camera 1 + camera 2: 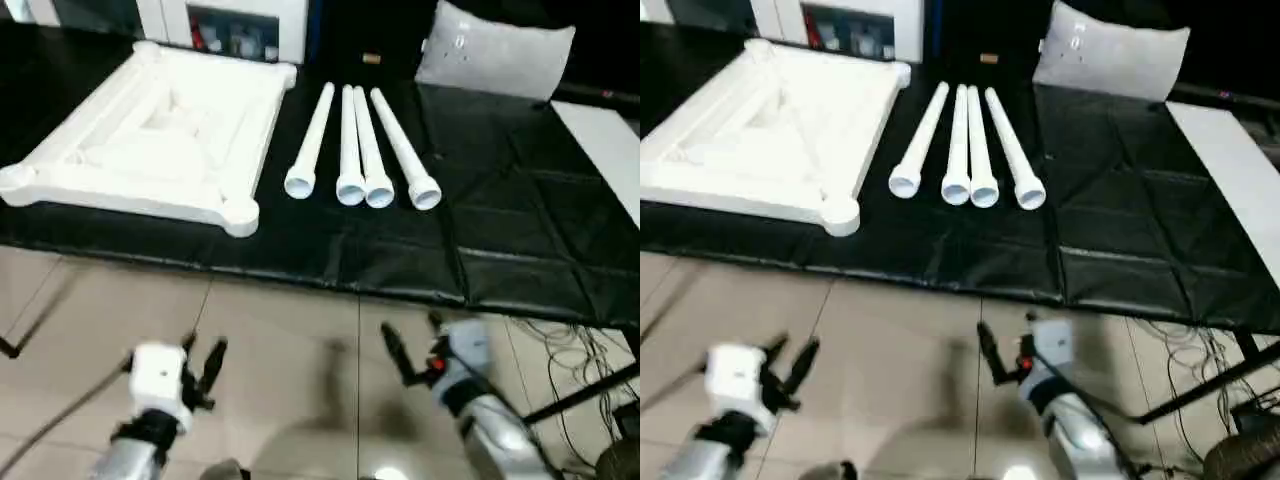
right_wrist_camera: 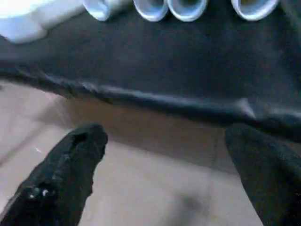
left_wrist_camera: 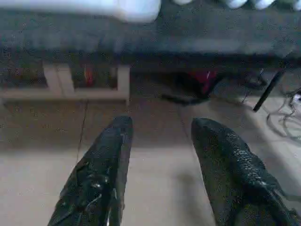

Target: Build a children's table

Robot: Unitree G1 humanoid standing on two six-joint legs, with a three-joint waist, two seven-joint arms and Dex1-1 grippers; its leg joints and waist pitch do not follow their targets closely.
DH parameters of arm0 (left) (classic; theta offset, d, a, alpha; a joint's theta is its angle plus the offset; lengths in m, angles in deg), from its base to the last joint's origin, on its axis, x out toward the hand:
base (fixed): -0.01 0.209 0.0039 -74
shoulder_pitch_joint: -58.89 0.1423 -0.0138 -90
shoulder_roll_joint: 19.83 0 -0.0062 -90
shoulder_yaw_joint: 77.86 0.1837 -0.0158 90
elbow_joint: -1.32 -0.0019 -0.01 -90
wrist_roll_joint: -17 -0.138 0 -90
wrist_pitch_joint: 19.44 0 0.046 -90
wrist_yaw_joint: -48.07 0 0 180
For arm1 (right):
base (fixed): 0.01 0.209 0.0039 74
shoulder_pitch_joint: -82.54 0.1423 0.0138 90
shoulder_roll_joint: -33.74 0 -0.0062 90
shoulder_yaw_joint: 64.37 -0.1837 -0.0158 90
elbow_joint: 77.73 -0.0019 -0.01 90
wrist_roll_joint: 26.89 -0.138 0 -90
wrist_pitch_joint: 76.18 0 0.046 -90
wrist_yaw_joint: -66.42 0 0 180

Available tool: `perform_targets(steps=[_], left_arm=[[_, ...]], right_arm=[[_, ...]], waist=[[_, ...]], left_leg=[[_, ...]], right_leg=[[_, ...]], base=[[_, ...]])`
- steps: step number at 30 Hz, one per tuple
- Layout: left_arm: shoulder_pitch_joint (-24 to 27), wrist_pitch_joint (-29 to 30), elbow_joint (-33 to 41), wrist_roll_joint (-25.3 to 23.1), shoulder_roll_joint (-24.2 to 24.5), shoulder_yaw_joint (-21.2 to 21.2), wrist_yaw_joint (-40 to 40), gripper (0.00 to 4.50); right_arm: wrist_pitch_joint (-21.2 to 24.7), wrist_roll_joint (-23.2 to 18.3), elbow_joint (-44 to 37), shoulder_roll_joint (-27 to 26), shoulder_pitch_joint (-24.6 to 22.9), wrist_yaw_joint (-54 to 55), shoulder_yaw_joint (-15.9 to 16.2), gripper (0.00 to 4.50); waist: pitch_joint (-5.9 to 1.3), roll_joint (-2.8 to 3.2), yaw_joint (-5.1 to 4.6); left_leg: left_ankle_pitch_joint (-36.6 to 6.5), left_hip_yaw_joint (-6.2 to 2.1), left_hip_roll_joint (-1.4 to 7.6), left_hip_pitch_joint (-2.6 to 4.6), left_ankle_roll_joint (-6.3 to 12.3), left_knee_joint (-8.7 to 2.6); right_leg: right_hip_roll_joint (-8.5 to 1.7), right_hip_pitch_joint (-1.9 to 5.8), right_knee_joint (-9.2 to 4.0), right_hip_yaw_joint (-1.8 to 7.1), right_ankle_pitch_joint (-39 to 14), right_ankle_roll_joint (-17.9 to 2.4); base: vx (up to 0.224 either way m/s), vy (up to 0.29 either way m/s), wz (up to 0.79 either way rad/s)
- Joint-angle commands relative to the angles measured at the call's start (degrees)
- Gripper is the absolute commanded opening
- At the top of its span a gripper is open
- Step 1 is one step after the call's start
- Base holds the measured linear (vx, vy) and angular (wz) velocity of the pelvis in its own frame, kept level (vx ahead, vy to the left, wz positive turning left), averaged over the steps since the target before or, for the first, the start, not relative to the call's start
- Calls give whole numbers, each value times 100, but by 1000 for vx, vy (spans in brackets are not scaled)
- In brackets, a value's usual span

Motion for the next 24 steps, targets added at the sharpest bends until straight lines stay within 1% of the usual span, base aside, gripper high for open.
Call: perform_targets(steps=[1, 2, 3, 4, 5, 6, 7, 8, 9, 10, 11, 12, 13, 14, 15, 16, 17, 18, 19, 20, 21, 22, 23, 24], left_arm=[[80, 364, 568, 128, 28, 129, 12, 264], [93, 602, 881, 158, 56, 141, -47, 264], [53, 697, 962, 151, 63, 140, -76, 264], [-126, 1123, 1326, 105, 93, 137, -210, 264], [-419, 1315, 1402, 114, 66, 111, -303, 264], [-645, 1420, 1419, 128, 36, 89, -364, 264], [-1074, 1803, 1346, -98, 24, 52, -515, 264], [-1097, 1830, 1341, -118, 25, 50, -525, 264], [-1266, 1843, 1292, -117, -18, 13, -582, 264], [-1554, 1973, 1219, -76, -63, -49, -687, 264], [-1885, 2099, 1156, 38, -123, -126, -821, 282], [-1955, 2142, 1147, 72, -131, -139, -844, 282], [-2027, 2180, 1139, 117, -141, -148, -865, 299], [-2074, 2207, 1112, 130, -150, -144, -872, 302], [-2121, 2254, 1094, 105, -171, -141, -911, 312], [-2136, 2329, 1064, 41, -196, -132, -976, 312], [-2144, 2461, 1062, -37, -224, -109, -1038, 326], [-2144, 2473, 1064, -43, -225, -106, -1040, 326], [-2139, 2529, 1079, -64, -232, -94, -1038, 326], [-2143, 2591, 1104, -78, -247, -92, -1045, 326], [-2139, 2637, 1140, -64, -293, -104, -1070, 326], [-2152, 2702, 1171, -63, -318, -103, -1105, 326], [-2165, 2736, 1186, -69, -323, -93, -1123, 326], [-2169, 2784, 1203, -73, -315, -63, -1127, 326]], right_arm=[[281, -160, -608, 119, -154, -53, -23, 450], [599, -55, -962, 217, -268, 1, 2, 450], [669, -48, -1059, 230, -275, 25, -6, 450], [1000, -26, -1493, 289, -307, 146, -43, 450], [1124, -22, -1710, 288, -213, 266, -106, 450], [1179, -36, -1842, 276, -129, 344, -155, 450], [1248, 113, -2087, 226, 42, 536, -200, 450], [1252, 126, -2102, 222, 51, 548, -201, 450], [1263, 168, -2178, 144, 135, 693, -251, 450], [1309, 140, -2365, 62, 239, 819, -244, 450], [1438, 63, -2622, -26, 340, 941, -210, 450], [1516, 32, -2692, -57, 355, 976, -192, 450], [1623, -7, -2768, -98, 366, 1023, -176, 450], [1678, 29, -2806, -85, 381, 1034, -160, 450], [1862, 15, -2884, -108, 411, 1122, -182, 450], [1947, -3, -2931, -200, 457, 1299, -276, 450], [2094, -5, -2982, -290, 523, 1495, -374, 450], [2109, -2, -2985, -294, 529, 1507, -379, 450], [2195, 131, -2977, -256, 559, 1542, -352, 450], [2280, 231, -2984, -218, 578, 1556, -318, 450], [2169, 570, -2905, -70, 607, 1487, -154, 450], [2117, 718, -2864, -12, 621, 1460, -47, 450], [2263, 840, -2849, -10, 636, 1561, 6, 450], [2313, 983, -2818, -56, 649, 1728, 19, 450]], waist=[[-160, 86, -17], [-172, 107, -19], [-174, 92, -20], [-179, 91, -27], [-189, 92, -27], [-213, 125, -26], [-236, 142, -40], [-252, 139, -32], [-253, 121, -43], [-323, 212, -37], [-387, 171, -38], [-425, 162, -12], [-482, 159, 26], [-480, 148, 46], [-488, 139, 89], [-496, 160, 109], [-512, 204, 133], [-500, 220, 111], [-523, 324, 107], [-548, 367, 55], [-564, 576, -175], [-548, 542, -319], [-464, 542, -205], [-486, 450, -264]], left_leg=[[-2692, -147, 302, 162, -201, -436], [-2623, -147, 296, 157, -217, -429], [-2566, -145, 295, 150, -218, -430], [-2474, -139, 287, 148, -230, -426], [-2399, -139, 282, 149, -238, -421], [-2275, -136, 267, 170, -247, -404], [-2153, -134, 257, 174, -278, -395], [-2055, -138, 251, 179, -290, -379], [-1826, -136, 237, 135, -248, -368], [-1547, -113, 214, 122, -179, -324], [-1309, -86, 171, 83, 15, -253], [-1148, -68, 140, 47, 198, -193], [-836, -69, 100, -58, 629, -67], [-790, -100, 98, -117, 833, 12], [-818, -224, 130, -230, 1094, 238], [-743, -337, 174, -350, 1201, 465], [-796, -482, 232, -418, 1187, 617], [-786, -536, 224, -430, 1200, 581], [-748, -522, 234, -245, 1349, 331], [-673, -463, 222, -41, 1581, 171], [-401, -515, 113, 440, 2283, -111], [328, -543, 165, 462, 2861, -278], [300, -329, 256, 155, 2649, -437], [189, -356, 323, 179, 2605, -448]], right_leg=[[-496, -84, -635, 325, -1962, -318], [-488, -84, -626, 325, -1843, -301], [-479, -74, -627, 320, -1745, -295], [-458, -70, -606, 314, -1537, -286], [-454, -61, -588, 311, -1411, -289], [-444, -65, -577, 302, -1174, -300], [-433, -56, -548, 293, -956, -313], [-435, -42, -532, 285, -834, -322], [-450, 7, -509, 278, -588, -321], [-486, 50, -477, 307, -155, -343], [-535, 129, -453, 337, 251, -394], [-605, 174, -458, 384, 493, -421], [-770, 257, -462, 481, 1074, -483], [-898, 283, -500, 544, 1226, -513], [-1243, 357, -610, 709, 1157, -550], [-1492, 372, -708, 843, 695, -612], [-1609, 380, -750, 934, 131, -710], [-1539, 367, -742, 897, -84, -777], [-1210, 275, -696, 702, -419, -875], [-908, 182, -565, 537, -298, -865], [-162, -183, 45, -94, -497, -704], [22, -399, 804, -462, -724, -54], [-58, -380, 1052, -601, -769, 404], [-136, -362, 1045, -600, -693, 486]], base=[[0, 0, 0], [0, 0, 0], [0, 0, 0], [0, 0, 0], [0, 0, 0], [0, 0, 0], [0, 0, 0], [0, 0, 0], [0, 0, 0], [0, 0, 0], [0, 0, 0], [0, 0, 0], [0, 0, 0], [0, 0, 0], [11, 65, -3], [10, 129, -7], [10, 129, -7], [-2, 201, -9], [-5, 253, 3], [-5, 253, 3], [-9, 284, 8], [-34, 281, 4], [-34, 281, 4], [-77, 223, 0]])
